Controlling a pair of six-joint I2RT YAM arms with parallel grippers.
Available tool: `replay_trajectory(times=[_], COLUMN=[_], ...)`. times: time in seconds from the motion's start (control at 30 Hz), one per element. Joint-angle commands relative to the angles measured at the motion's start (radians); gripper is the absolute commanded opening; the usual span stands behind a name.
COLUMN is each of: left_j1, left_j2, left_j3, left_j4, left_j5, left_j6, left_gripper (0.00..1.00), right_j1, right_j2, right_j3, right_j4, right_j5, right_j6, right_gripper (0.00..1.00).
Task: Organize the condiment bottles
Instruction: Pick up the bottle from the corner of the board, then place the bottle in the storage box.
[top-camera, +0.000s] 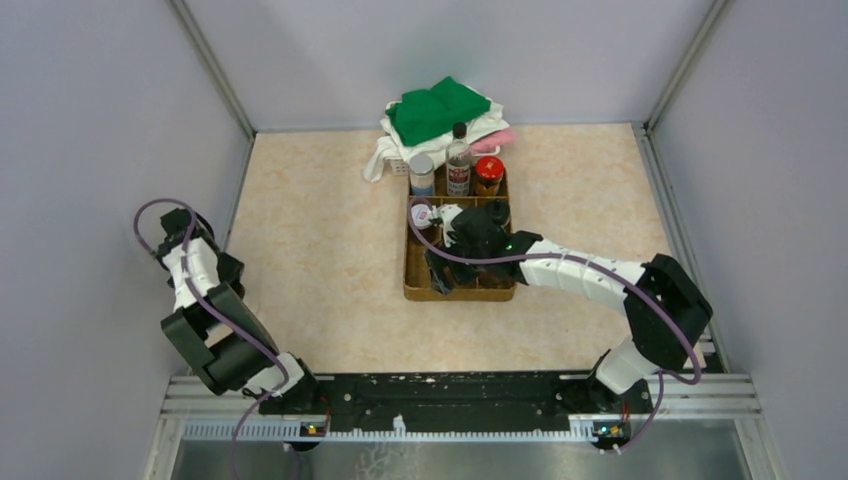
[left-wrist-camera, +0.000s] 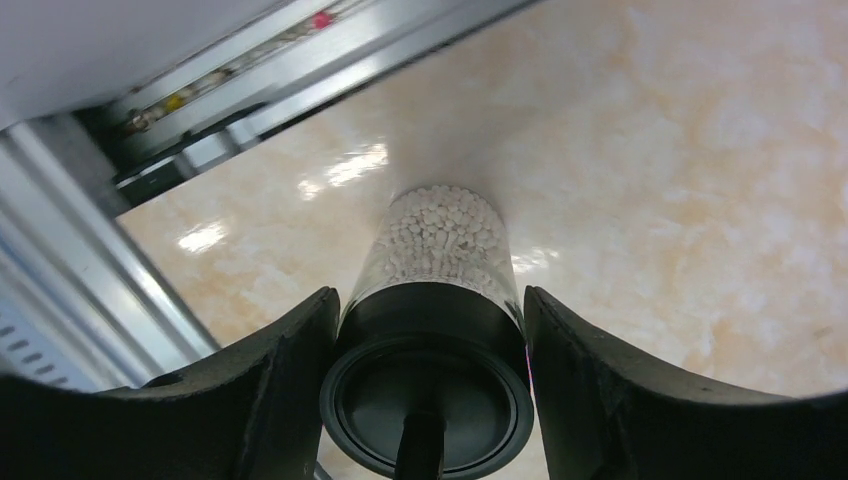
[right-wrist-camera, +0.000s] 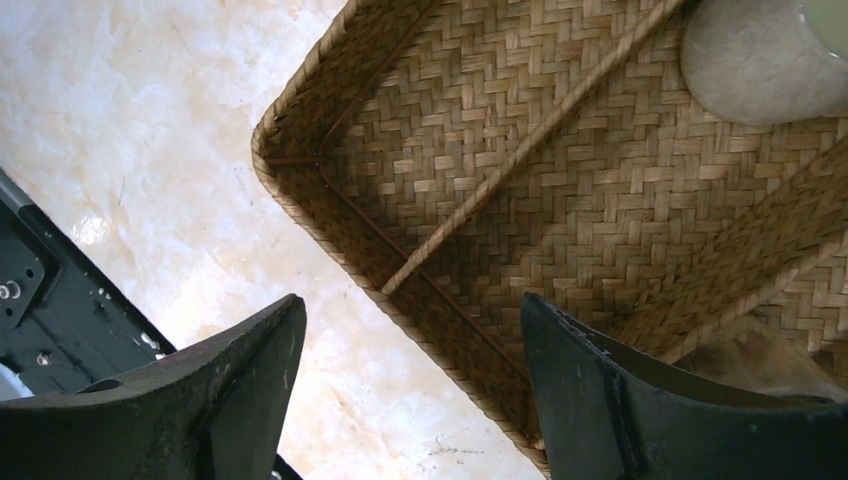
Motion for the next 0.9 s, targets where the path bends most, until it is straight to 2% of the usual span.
replay_trajectory(times=[0.0, 0.23, 0.43, 0.63, 0.77, 0.87], left_j1=[-0.097, -0.34, -0.545, -0.756, -0.853, -0.885], left_j2=[0.043, 0.114, 0.149, 0.197, 0.203, 0.203], left_j3=[-0.028, 0.061, 0.094, 0.12, 0.144, 0.174], left_j4=[0.099, 0.132, 0.194, 0.214, 0.214, 0.19], left_j5=[0.237, 0.273, 0.326, 0.324, 0.288, 0.271], left_j6=[0.046, 0.068, 0.077, 0.086, 0.09, 0.096], left_gripper=[0.19, 0.2, 0.22, 0.22, 0.21, 0.2], right_j1=[-0.022, -0.037, -0.082, -0.124, -0.15, -0.155], right_j2=[-0.013, -0.073, -0.196, -0.324, -0.384, -0.402], right_j3=[0.009, 0.043, 0.076, 0.088, 0.082, 0.073], right_j4=[0.041, -0.003, -0.072, -0.144, -0.166, -0.176], right_j5=[0.026, 0.07, 0.111, 0.213, 0.242, 0.255], right_j6=[0.027, 0.041, 0.047, 0.062, 0.077, 0.086], right_gripper=[0.78, 0.77, 0.77, 0.77, 0.77, 0.77])
